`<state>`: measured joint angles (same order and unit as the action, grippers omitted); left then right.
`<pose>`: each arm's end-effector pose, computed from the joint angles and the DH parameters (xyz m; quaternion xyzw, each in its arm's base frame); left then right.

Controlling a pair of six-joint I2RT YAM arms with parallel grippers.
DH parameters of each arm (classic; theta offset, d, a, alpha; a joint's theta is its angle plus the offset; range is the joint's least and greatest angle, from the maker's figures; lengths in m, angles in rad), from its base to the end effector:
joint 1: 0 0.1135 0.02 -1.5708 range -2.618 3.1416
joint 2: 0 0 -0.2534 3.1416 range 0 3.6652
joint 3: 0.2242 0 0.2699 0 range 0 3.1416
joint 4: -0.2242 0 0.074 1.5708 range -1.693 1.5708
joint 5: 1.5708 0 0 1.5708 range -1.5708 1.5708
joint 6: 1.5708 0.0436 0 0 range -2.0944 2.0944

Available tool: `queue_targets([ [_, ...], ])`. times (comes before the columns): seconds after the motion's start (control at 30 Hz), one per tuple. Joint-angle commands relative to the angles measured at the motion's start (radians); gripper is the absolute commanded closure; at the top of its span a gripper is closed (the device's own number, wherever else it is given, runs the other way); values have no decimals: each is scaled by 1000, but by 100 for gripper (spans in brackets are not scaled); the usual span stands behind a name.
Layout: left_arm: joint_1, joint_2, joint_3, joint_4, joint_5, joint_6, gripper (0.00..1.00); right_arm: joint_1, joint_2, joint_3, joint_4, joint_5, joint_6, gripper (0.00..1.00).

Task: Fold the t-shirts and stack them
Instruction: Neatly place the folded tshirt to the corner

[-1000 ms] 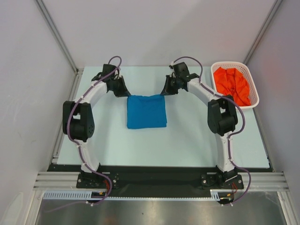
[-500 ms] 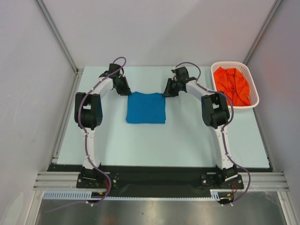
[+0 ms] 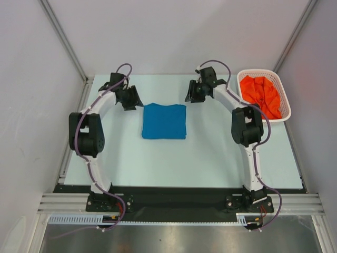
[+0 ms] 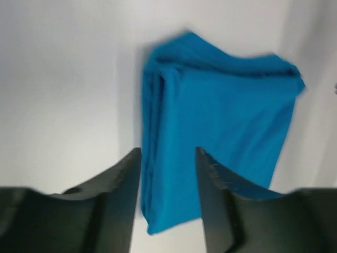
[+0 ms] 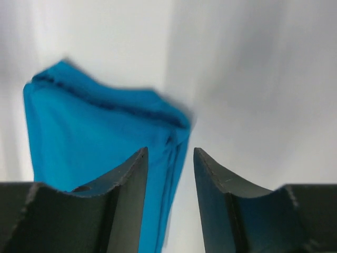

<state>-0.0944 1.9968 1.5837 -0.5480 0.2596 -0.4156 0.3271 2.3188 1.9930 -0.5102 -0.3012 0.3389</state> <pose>0.4532 -0.0542 0.1984 -0.1129 0.9399 -0.1946 0.2569 0.5057 0.1852 0.1861 -0.0484 0.9230 0.2484 0.2898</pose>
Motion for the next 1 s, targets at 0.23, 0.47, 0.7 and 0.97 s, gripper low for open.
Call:
queue_targets([
  [0.23, -13, -263, -462, 238, 354, -46, 79, 61, -93, -169, 168, -196, 136, 85],
  [0.47, -7, -231, -527, 175, 247, -49, 85, 13, 46, -65, 168, -202, 150, 98],
  [0.7, 4, -297, -571, 187, 257, -37, 64, 35, 48, -5, 26, -118, 34, 98],
  [0.97, 28, -424, -533, 100, 185, 23, 56, 93, -85, 15, -108, 83, -63, 81],
])
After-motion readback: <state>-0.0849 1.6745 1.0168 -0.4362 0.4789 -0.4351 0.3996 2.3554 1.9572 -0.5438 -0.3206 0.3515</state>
